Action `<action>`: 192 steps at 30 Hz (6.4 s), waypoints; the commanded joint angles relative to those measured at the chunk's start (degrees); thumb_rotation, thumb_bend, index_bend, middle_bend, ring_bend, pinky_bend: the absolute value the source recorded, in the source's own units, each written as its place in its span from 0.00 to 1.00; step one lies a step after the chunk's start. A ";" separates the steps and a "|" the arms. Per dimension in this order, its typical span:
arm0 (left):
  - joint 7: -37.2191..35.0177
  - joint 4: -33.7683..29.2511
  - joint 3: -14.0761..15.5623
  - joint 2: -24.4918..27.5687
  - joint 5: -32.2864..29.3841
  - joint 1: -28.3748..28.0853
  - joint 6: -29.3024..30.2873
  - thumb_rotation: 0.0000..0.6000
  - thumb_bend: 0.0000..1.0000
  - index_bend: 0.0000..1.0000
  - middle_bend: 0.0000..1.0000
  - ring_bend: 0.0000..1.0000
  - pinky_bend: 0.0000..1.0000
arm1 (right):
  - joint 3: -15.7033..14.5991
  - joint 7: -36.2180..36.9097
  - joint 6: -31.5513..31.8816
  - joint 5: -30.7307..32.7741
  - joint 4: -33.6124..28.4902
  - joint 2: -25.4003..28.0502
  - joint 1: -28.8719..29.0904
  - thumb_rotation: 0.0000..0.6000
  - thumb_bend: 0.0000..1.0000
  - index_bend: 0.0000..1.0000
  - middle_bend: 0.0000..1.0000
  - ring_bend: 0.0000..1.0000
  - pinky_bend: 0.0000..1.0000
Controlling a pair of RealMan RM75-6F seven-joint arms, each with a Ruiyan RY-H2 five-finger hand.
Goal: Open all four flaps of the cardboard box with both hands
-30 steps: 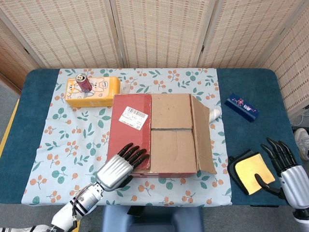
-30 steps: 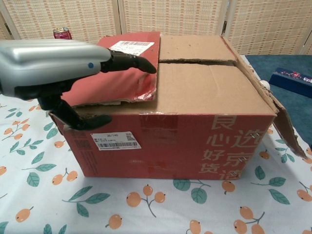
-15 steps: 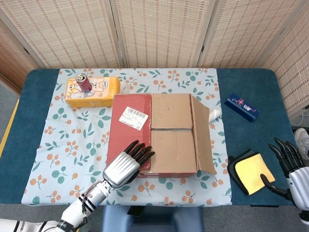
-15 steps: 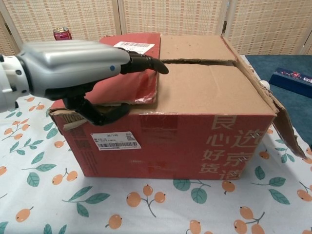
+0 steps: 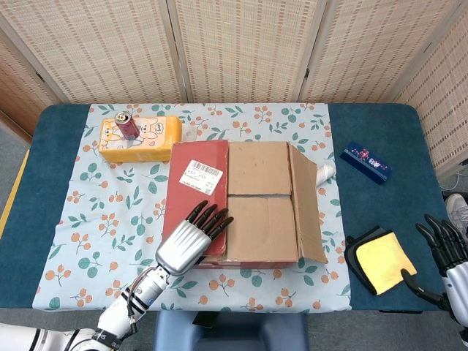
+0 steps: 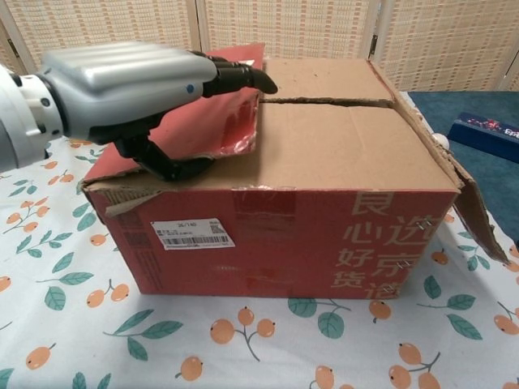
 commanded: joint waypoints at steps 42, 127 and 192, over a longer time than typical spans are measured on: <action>-1.74 -5.70 -1.25 14.43 9.31 13.19 20.74 1.00 0.58 0.00 0.08 0.00 0.00 | 0.74 -3.84 -3.68 1.47 -3.76 1.09 -0.57 1.00 0.37 0.00 0.00 0.00 0.00; -57.66 31.39 4.63 14.72 23.88 38.63 25.76 1.00 0.58 0.00 0.06 0.01 0.00 | 14.15 -42.75 -55.46 45.14 -0.81 -17.94 56.25 1.00 0.37 0.00 0.00 0.00 0.00; -59.98 31.00 2.64 16.93 21.02 40.87 24.48 1.00 0.60 0.00 0.03 0.02 0.00 | 21.94 -20.18 -51.99 37.07 25.57 -24.28 58.88 1.00 0.37 0.00 0.00 0.00 0.00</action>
